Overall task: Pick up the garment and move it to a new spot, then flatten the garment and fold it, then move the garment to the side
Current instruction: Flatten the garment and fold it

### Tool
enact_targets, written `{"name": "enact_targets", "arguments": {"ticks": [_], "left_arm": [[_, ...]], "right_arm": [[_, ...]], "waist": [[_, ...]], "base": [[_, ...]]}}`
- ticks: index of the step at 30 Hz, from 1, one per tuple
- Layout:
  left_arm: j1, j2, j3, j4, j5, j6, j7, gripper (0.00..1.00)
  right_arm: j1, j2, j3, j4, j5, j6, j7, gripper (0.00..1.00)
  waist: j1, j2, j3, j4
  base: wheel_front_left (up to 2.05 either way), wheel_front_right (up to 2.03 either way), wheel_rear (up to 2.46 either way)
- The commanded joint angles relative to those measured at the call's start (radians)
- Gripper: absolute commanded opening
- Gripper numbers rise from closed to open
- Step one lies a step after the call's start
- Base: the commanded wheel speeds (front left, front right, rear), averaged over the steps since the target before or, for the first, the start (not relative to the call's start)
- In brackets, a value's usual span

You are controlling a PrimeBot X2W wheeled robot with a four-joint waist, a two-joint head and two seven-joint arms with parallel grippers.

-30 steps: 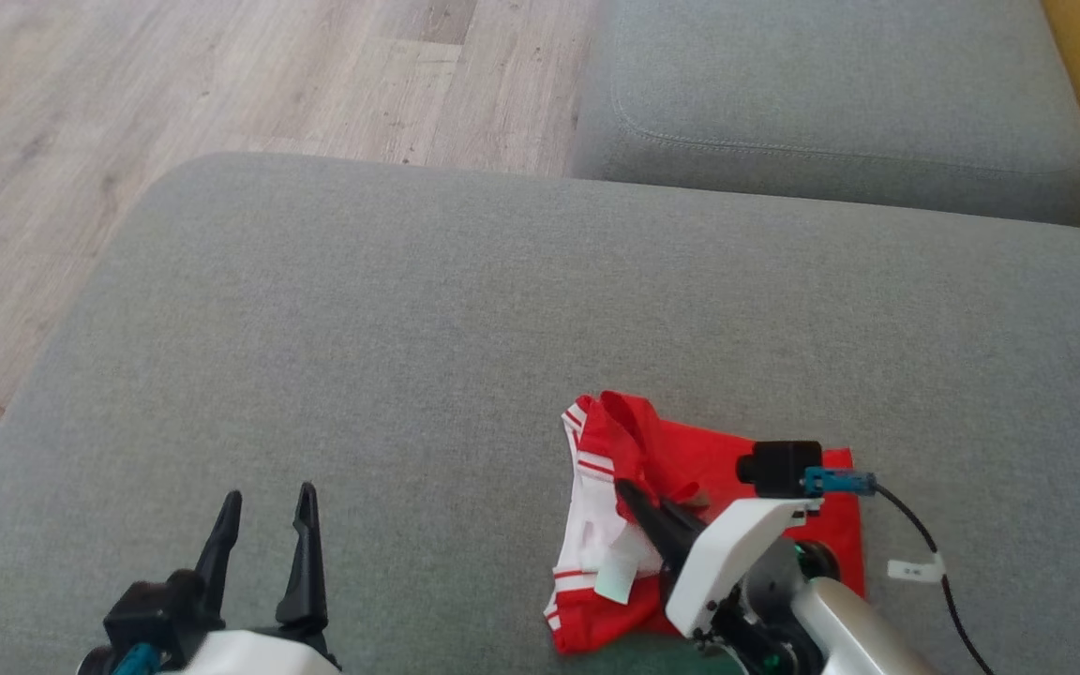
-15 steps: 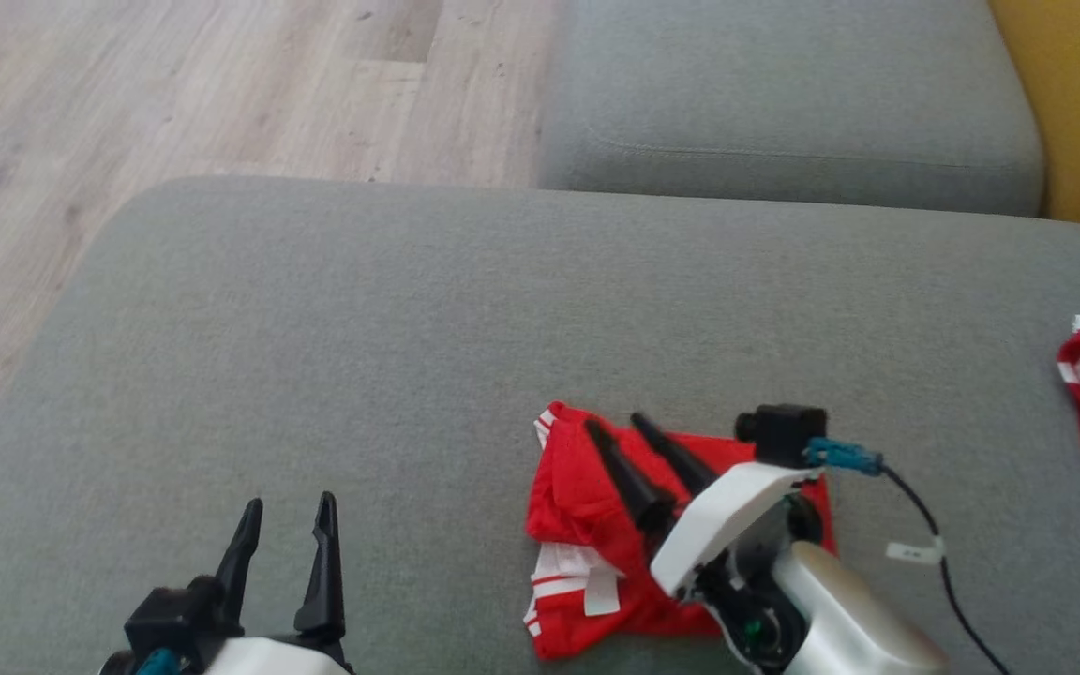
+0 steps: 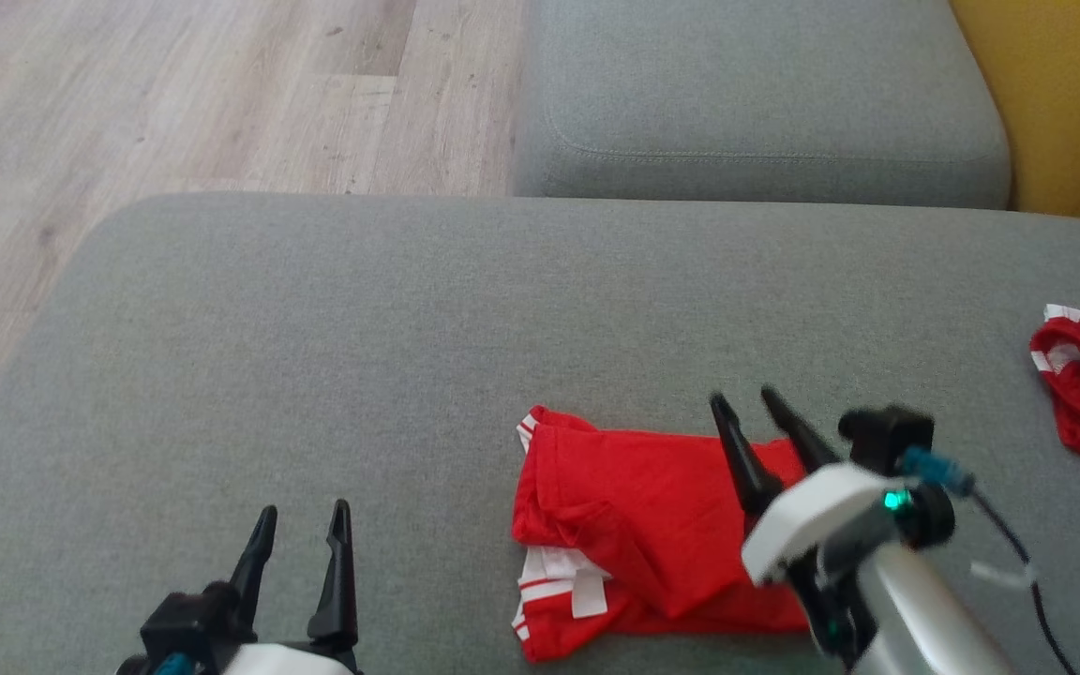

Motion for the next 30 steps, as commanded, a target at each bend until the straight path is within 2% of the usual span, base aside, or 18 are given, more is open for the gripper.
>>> {"name": "enact_targets", "arguments": {"ticks": [1,2,3,12,23,30], "left_arm": [[-0.066,0.010,0.035,-0.025,0.006,-0.005,-0.011,1.00],[-0.067,0.011,0.035,-0.025,0.007,-0.005,-0.011,1.00],[-0.068,0.012,0.035,-0.026,0.007,-0.005,-0.010,1.00],[-0.078,0.021,0.037,-0.028,0.008,-0.002,-0.007,1.00],[-0.081,0.029,0.047,-0.037,0.004,0.010,-0.007,1.00],[-0.078,0.028,0.054,-0.034,-0.002,0.015,-0.017,1.00]], "right_arm": [[-0.002,0.005,0.008,-0.039,-0.043,0.007,0.003,0.38],[0.012,0.005,0.006,-0.040,-0.067,0.007,0.008,0.16],[0.025,0.005,0.009,-0.041,-0.086,0.007,0.011,0.00],[0.071,0.005,0.153,-0.012,-0.097,0.007,0.025,0.00],[0.032,0.005,0.433,0.062,-0.022,0.007,0.038,0.00],[-0.022,0.005,0.481,0.078,0.013,0.007,-0.028,0.00]], "waist": [[0.0000,0.0000,0.002,0.004],[0.0000,0.0000,0.003,0.007],[0.0000,0.0000,0.004,0.011],[0.0000,0.0000,0.017,0.039],[0.0000,0.0000,0.030,0.070],[0.0000,0.0000,0.028,0.054]], "base": [[0.00,0.00,0.00],[0.00,0.00,0.00],[0.00,0.00,0.00],[0.00,0.00,0.00],[0.00,0.00,0.00],[0.00,0.00,0.00]]}}
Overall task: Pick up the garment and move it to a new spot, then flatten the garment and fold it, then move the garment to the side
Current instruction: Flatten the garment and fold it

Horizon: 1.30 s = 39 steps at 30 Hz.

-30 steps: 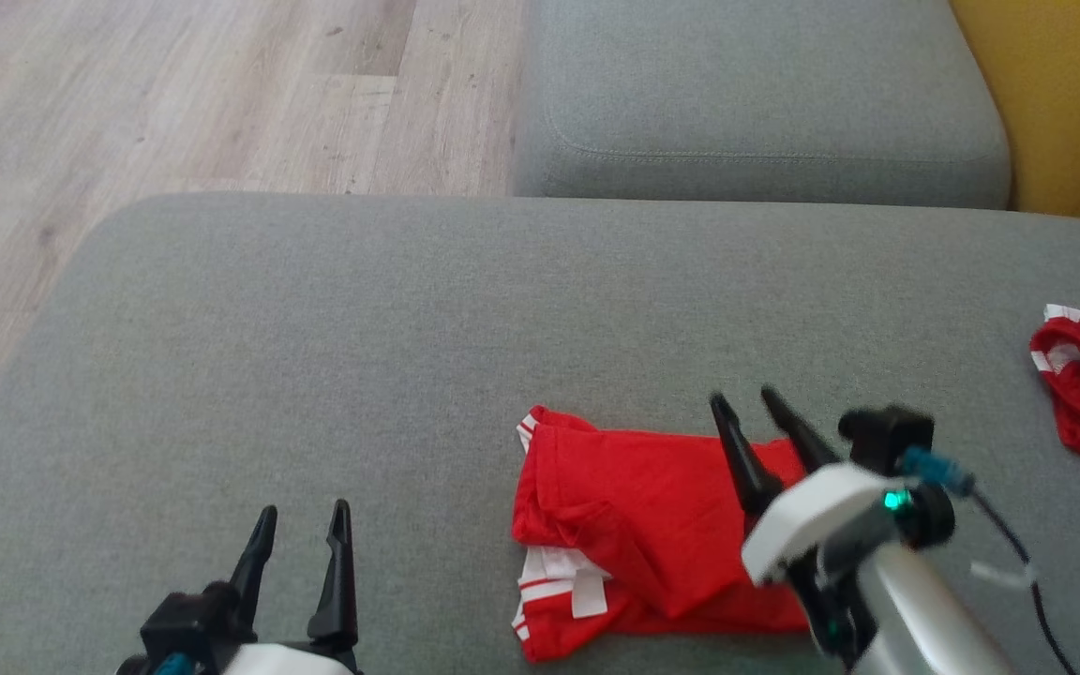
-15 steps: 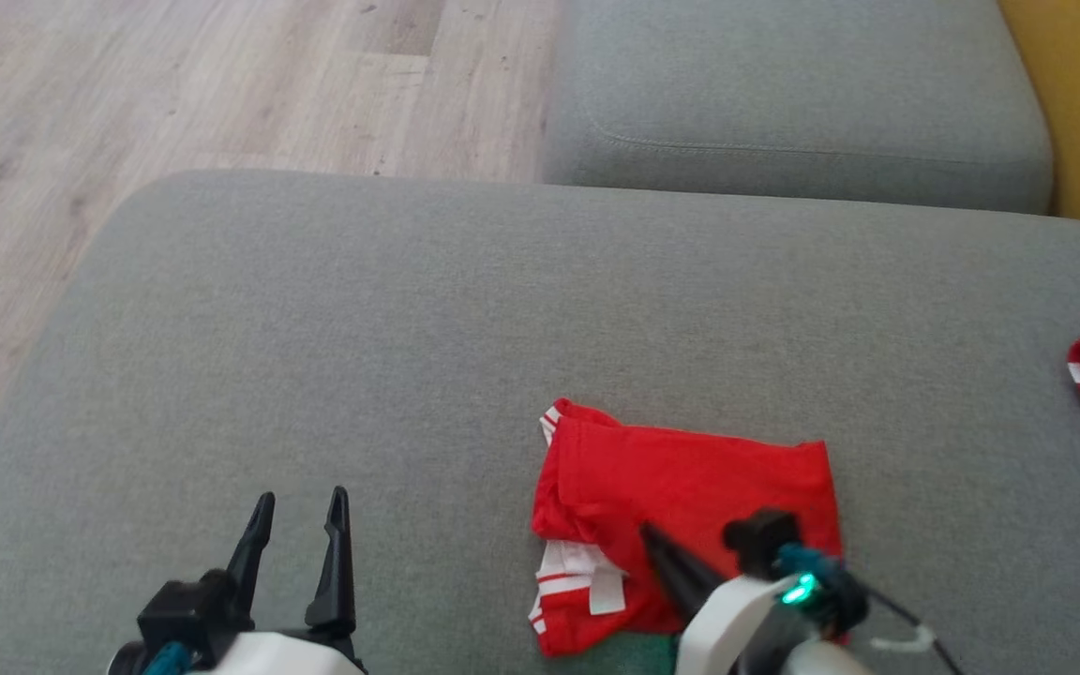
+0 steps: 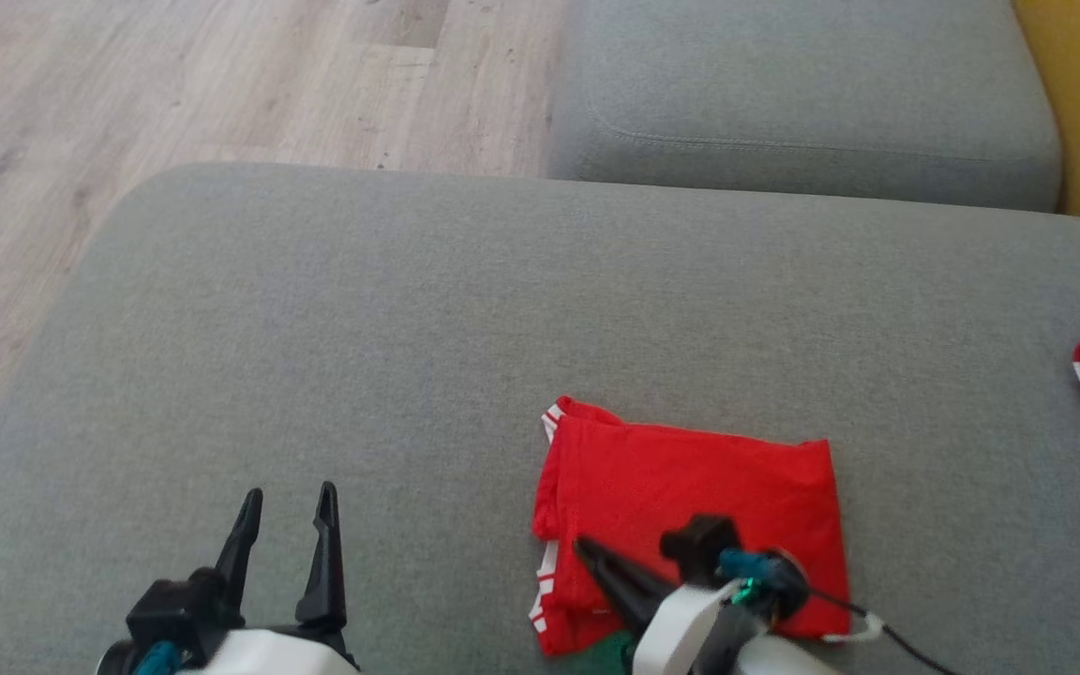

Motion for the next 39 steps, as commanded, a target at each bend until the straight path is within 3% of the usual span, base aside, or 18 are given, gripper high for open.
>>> {"name": "enact_targets", "arguments": {"ticks": [1,4,6,13,19,29,39], "left_arm": [[-0.057,0.017,0.045,-0.032,-0.001,0.005,-0.015,1.00],[-0.059,0.016,0.045,-0.030,0.001,0.004,-0.024,1.00],[-0.061,0.013,0.045,-0.026,0.000,0.003,-0.029,1.00],[-0.075,0.003,0.029,0.006,0.009,-0.012,-0.045,1.00],[-0.067,-0.011,0.021,0.064,0.008,-0.026,-0.068,1.00],[-0.036,-0.011,0.032,0.135,0.013,-0.042,-0.097,1.00],[-0.010,-0.026,0.038,0.167,0.013,-0.043,-0.107,1.00]], "right_arm": [[-0.058,0.005,0.000,-0.033,0.000,0.007,-0.046,0.03],[-0.072,0.005,-0.058,-0.040,-0.008,0.007,-0.108,0.36],[-0.077,0.005,-0.116,-0.046,-0.029,0.007,-0.135,0.98],[-0.032,0.005,-0.366,-0.112,-0.142,0.007,-0.173,1.00],[0.095,0.005,-0.562,-0.238,-0.189,0.007,-0.168,1.00],[0.240,0.005,-0.689,-0.330,-0.227,0.007,-0.127,1.00],[0.293,0.005,-0.723,-0.388,-0.252,0.007,-0.095,1.00]], "waist": [[0.0000,0.0000,-0.003,-0.010],[0.0000,0.0000,-0.010,-0.024],[0.0000,0.0000,-0.016,-0.035],[0.0000,0.0000,-0.038,-0.074],[0.0000,0.0000,-0.065,-0.103],[0.0000,0.0000,-0.091,-0.121],[0.0000,0.0000,-0.098,-0.125]], "base": [[0.00,0.00,0.00],[0.00,0.00,0.00],[0.00,0.00,0.00],[0.00,0.00,0.00],[0.00,0.00,0.00],[0.00,0.00,0.00],[0.00,0.00,0.00]]}}
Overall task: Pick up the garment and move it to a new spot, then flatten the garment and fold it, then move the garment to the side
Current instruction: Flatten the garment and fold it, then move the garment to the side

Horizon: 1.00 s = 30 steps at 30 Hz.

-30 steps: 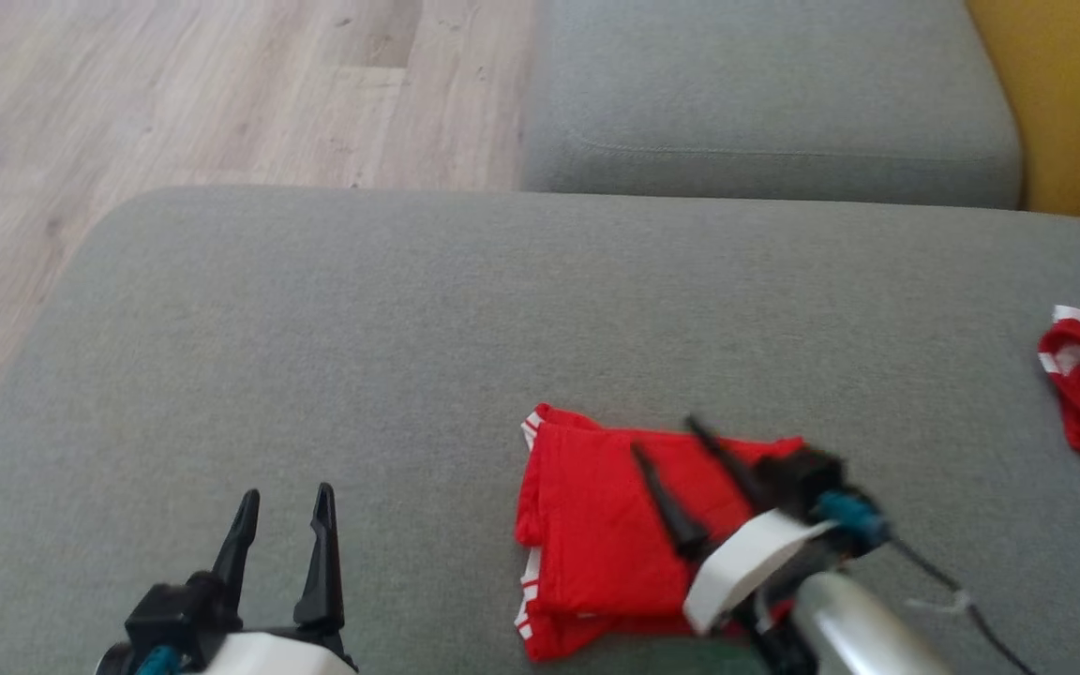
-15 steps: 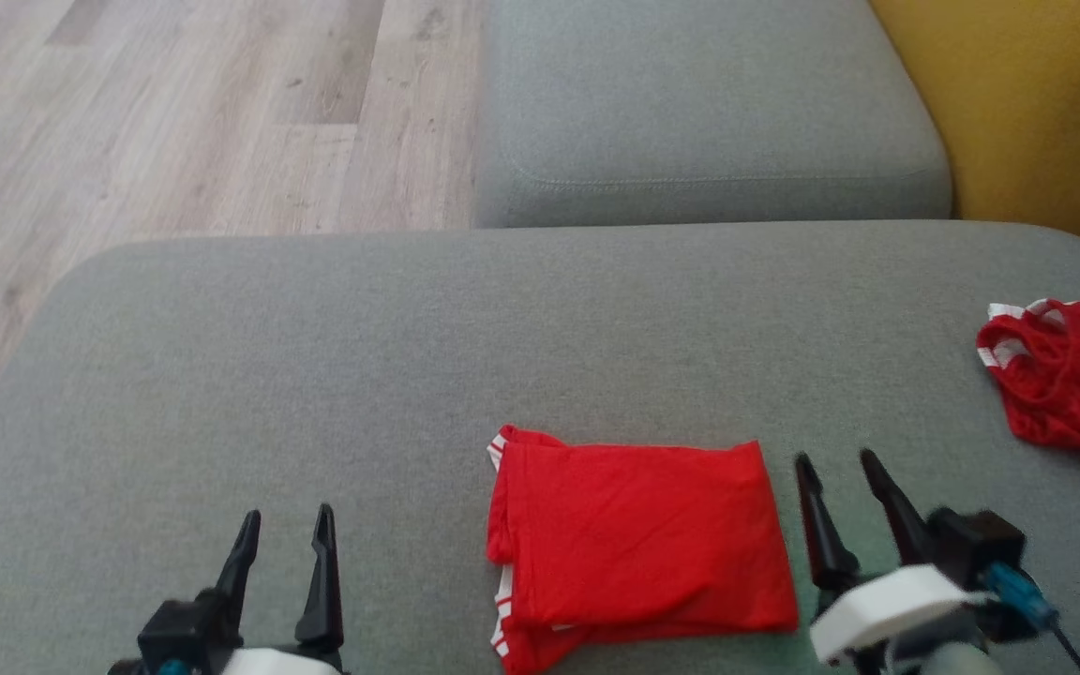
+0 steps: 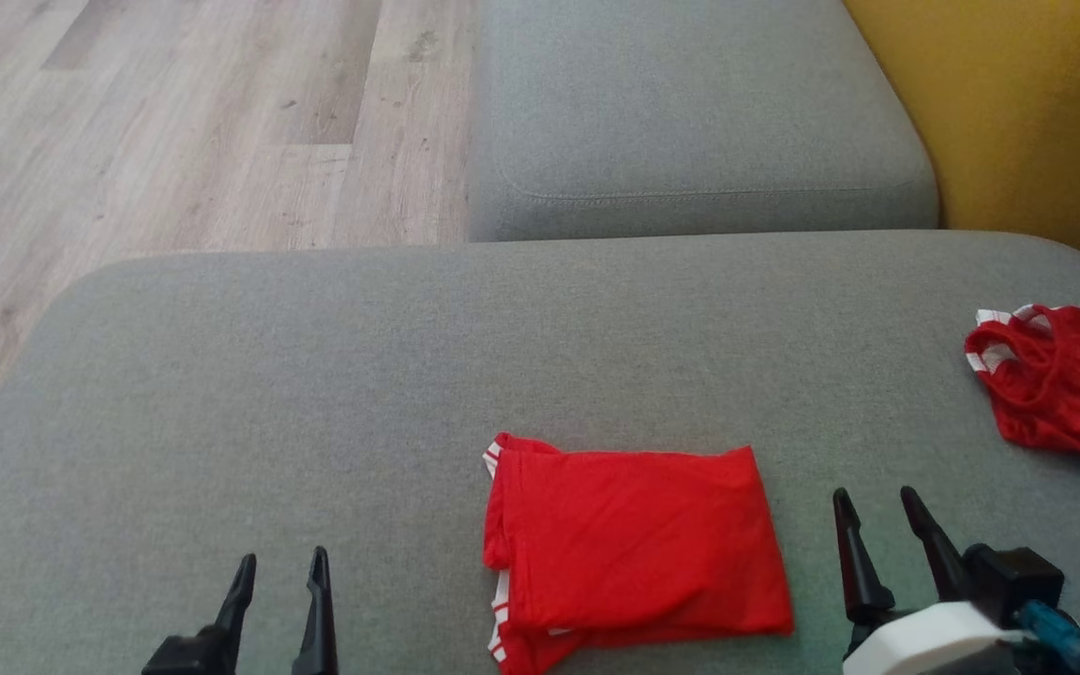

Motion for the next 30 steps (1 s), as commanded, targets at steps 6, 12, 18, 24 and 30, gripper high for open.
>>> {"name": "enact_targets", "arguments": {"ticks": [6,12,18,24,30], "left_arm": [[-0.045,0.002,0.043,-0.023,0.007,-0.003,-0.014,1.00],[-0.044,0.003,0.043,-0.026,0.008,0.002,-0.015,1.00],[-0.049,0.006,0.042,-0.033,0.010,0.005,-0.015,1.00],[-0.061,0.009,0.033,-0.048,0.018,0.007,-0.009,1.00],[-0.074,0.009,0.021,-0.058,0.026,0.006,-0.001,1.00]], "right_arm": [[-0.028,-0.004,0.014,-0.052,-0.016,0.007,0.008,1.00],[-0.027,-0.004,0.015,-0.060,-0.021,0.007,0.013,1.00],[-0.045,-0.004,0.006,-0.060,-0.048,0.007,0.043,1.00],[-0.112,-0.004,-0.031,-0.062,-0.099,0.007,0.179,1.00],[-0.168,-0.004,-0.046,-0.027,-0.094,0.007,0.281,1.00]], "waist": [[0.0000,0.0000,0.001,0.007],[0.0000,0.0000,0.003,0.010],[0.0000,0.0000,0.015,0.017],[0.0000,0.0000,0.034,0.037],[0.0000,0.0000,0.056,0.076]], "base": [[0.00,0.00,0.00],[0.00,0.00,0.00],[0.00,0.00,0.00],[0.00,0.00,0.00],[0.00,0.00,0.00]]}}
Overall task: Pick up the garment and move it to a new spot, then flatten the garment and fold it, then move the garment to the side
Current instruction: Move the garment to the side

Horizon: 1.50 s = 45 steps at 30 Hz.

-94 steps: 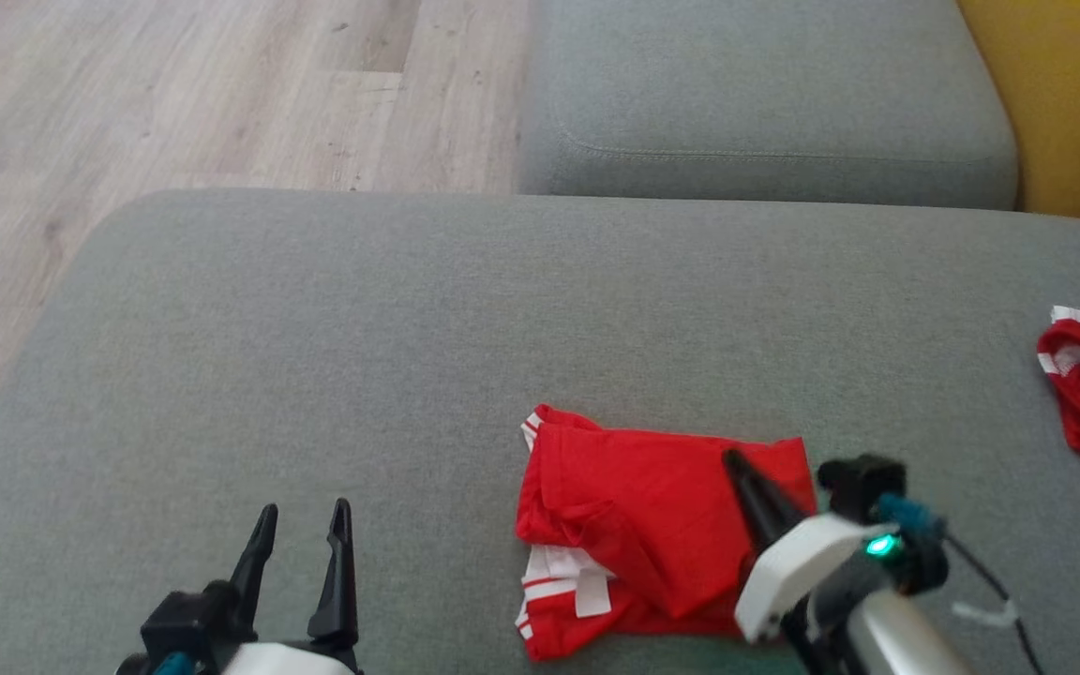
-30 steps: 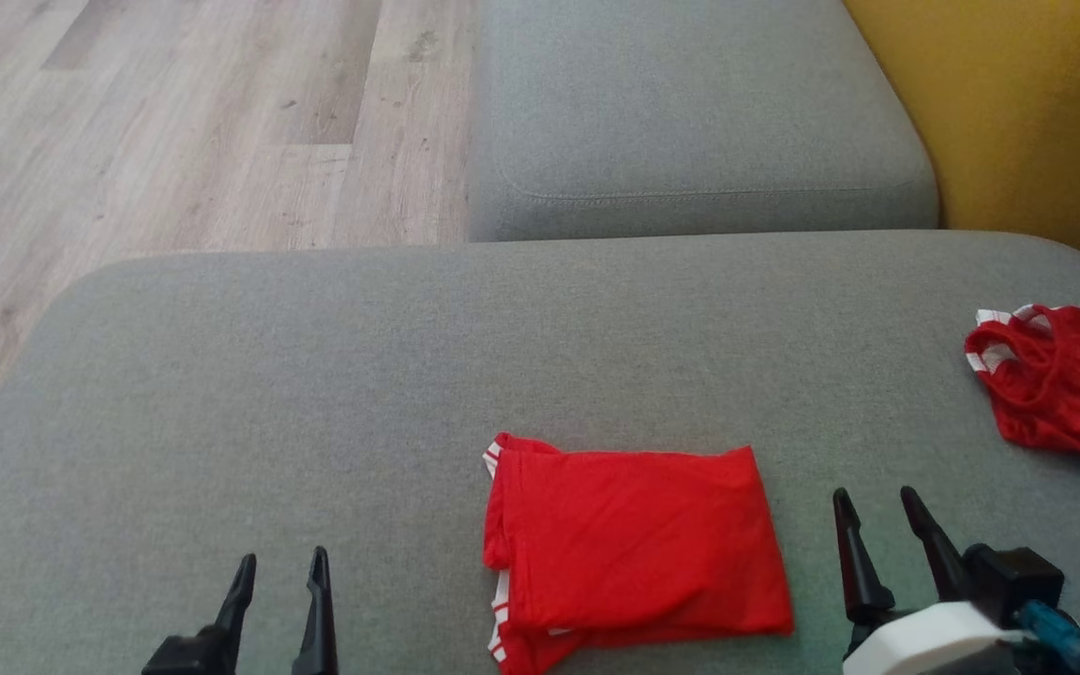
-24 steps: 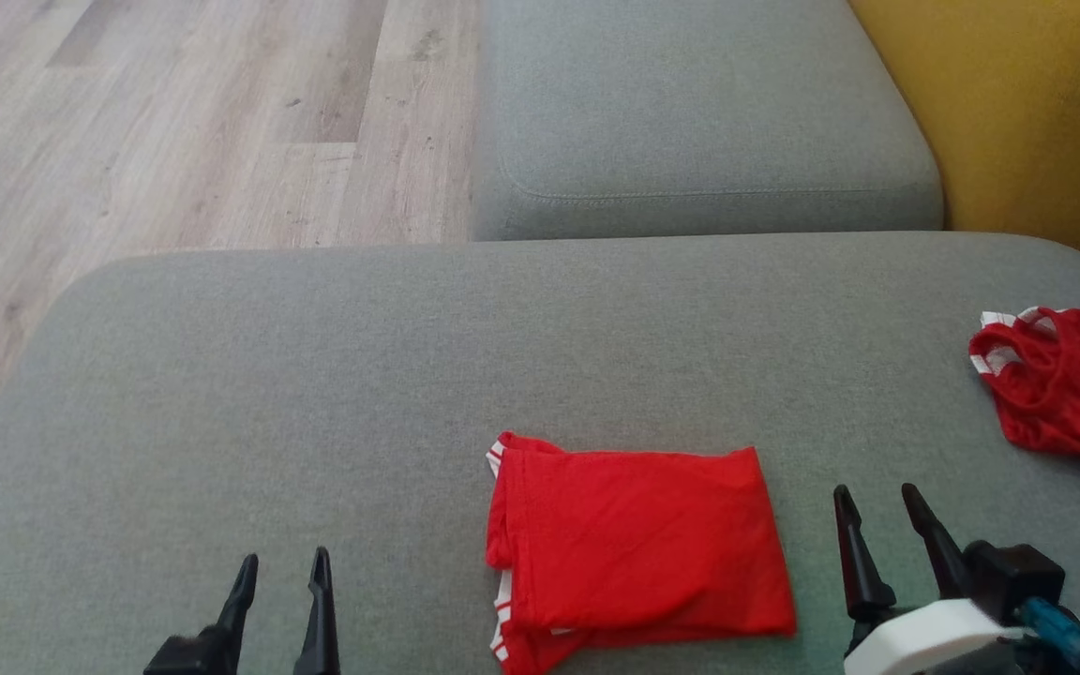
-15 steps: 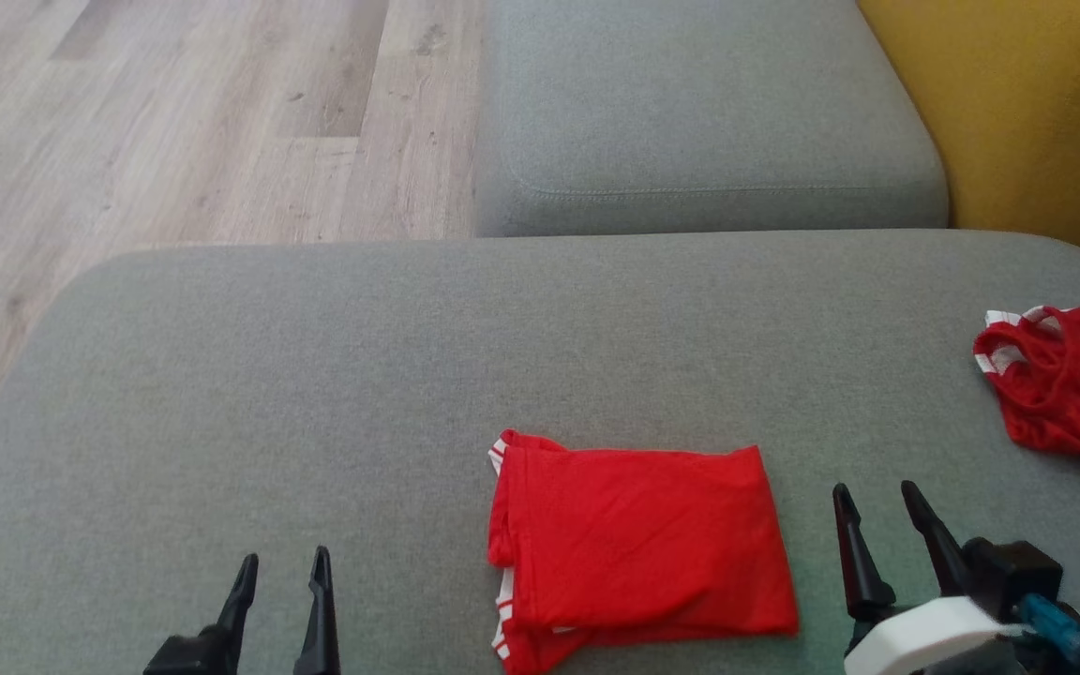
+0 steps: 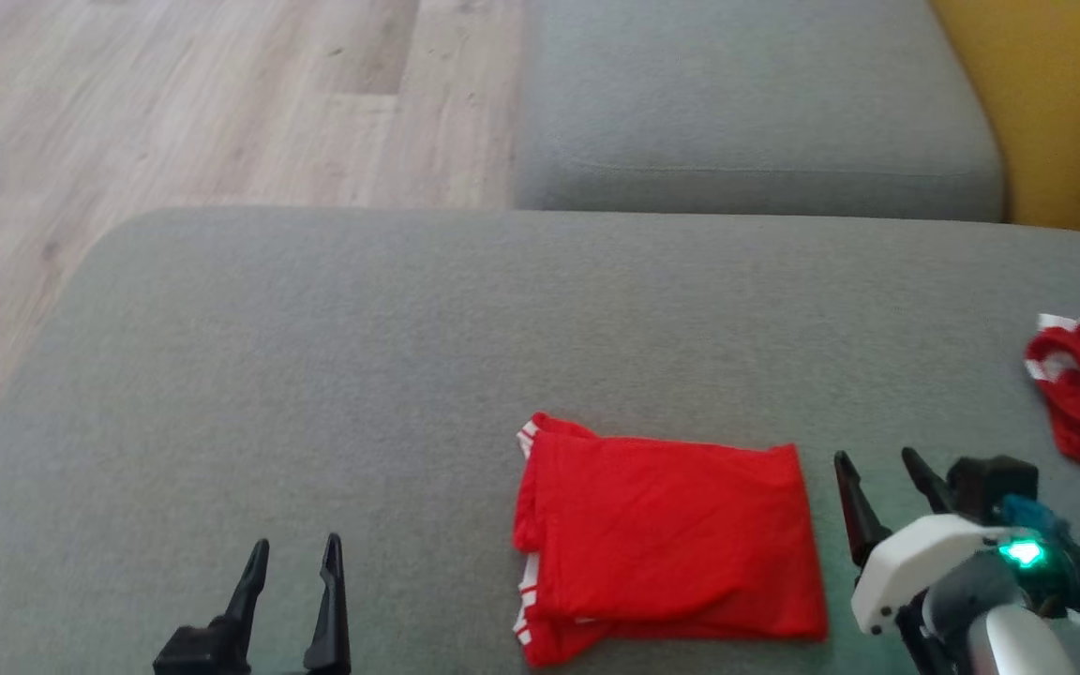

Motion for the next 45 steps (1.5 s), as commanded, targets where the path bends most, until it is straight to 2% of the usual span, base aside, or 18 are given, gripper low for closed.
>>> {"name": "enact_targets", "arguments": {"ticks": [1,10,17,18,20,21,22,26,30,41,42,44,45], "left_arm": [[-0.066,0.013,0.032,-0.033,0.008,0.002,-0.002,1.00],[-0.074,0.012,0.017,-0.037,0.015,0.004,0.006,1.00],[-0.072,0.017,0.016,-0.040,0.014,0.007,0.006,1.00],[-0.072,0.018,0.015,-0.040,0.014,0.007,0.006,1.00],[-0.074,0.019,0.014,-0.039,0.015,0.006,0.007,1.00],[-0.076,0.020,0.012,-0.039,0.015,0.005,0.008,1.00],[-0.078,0.021,0.011,-0.040,0.016,0.005,0.009,1.00],[-0.077,0.023,0.008,-0.050,0.019,0.011,0.011,1.00],[-0.073,0.021,0.006,-0.058,0.020,0.016,0.010,1.00],[-0.121,-0.009,-0.002,-0.072,0.038,0.009,-0.004,1.00],[-0.140,-0.011,-0.005,-0.071,0.045,0.005,-0.005,1.00],[-0.159,-0.013,-0.007,-0.067,0.050,0.001,-0.004,1.00],[-0.159,-0.013,-0.007,-0.067,0.050,0.001,-0.004,1.00]], "right_arm": [[-0.056,-0.006,0.019,-0.013,0.005,0.007,0.013,1.00],[-0.090,-0.006,0.016,0.157,0.031,0.007,0.127,1.00],[-0.108,-0.006,0.041,0.239,0.104,0.007,0.169,1.00],[-0.113,-0.006,0.048,0.252,0.113,0.007,0.173,0.89],[-0.127,-0.006,0.064,0.275,0.138,0.007,0.175,0.37],[-0.135,-0.006,0.073,0.285,0.145,0.007,0.173,0.16],[-0.143,-0.006,0.081,0.291,0.148,0.007,0.164,0.00],[-0.185,-0.006,0.087,0.309,0.150,0.007,0.122,0.00],[-0.235,-0.006,0.057,0.313,0.118,0.007,0.080,0.00],[-0.336,-0.055,-0.021,0.196,0.037,0.007,0.088,0.00],[-0.349,-0.064,-0.024,0.170,0.035,0.007,0.097,0.00],[-0.359,-0.068,-0.025,0.148,0.033,0.007,0.105,0.00],[-0.359,-0.068,-0.025,0.148,0.033,0.007,0.105,0.00]], "waist": [[0.0000,0.0000,0.014,0.019],[0.0000,0.0000,0.058,0.104],[0.0000,0.0000,0.071,0.126],[0.0000,0.0000,0.072,0.126],[0.0000,0.0000,0.076,0.125],[0.0000,0.0000,0.078,0.122],[0.0000,0.0000,0.080,0.118],[0.0000,0.0000,0.087,0.082],[0.0000,0.0000,0.095,0.012],[0.0000,0.0000,0.181,-0.290],[0.0000,0.0000,0.201,-0.340],[0.0000,0.0000,0.218,-0.381],[0.0000,0.0000,0.218,-0.381]], "base": [[0.00,0.00,0.00],[0.00,0.00,0.00],[0.00,0.00,0.00],[0.00,0.00,0.00],[0.00,0.00,0.00],[0.00,0.00,0.00],[0.00,0.00,0.00],[0.00,0.00,0.00],[0.00,0.00,0.00],[0.00,0.00,0.00],[0.00,0.00,0.00],[0.00,0.00,0.00],[0.00,0.00,0.00]]}}
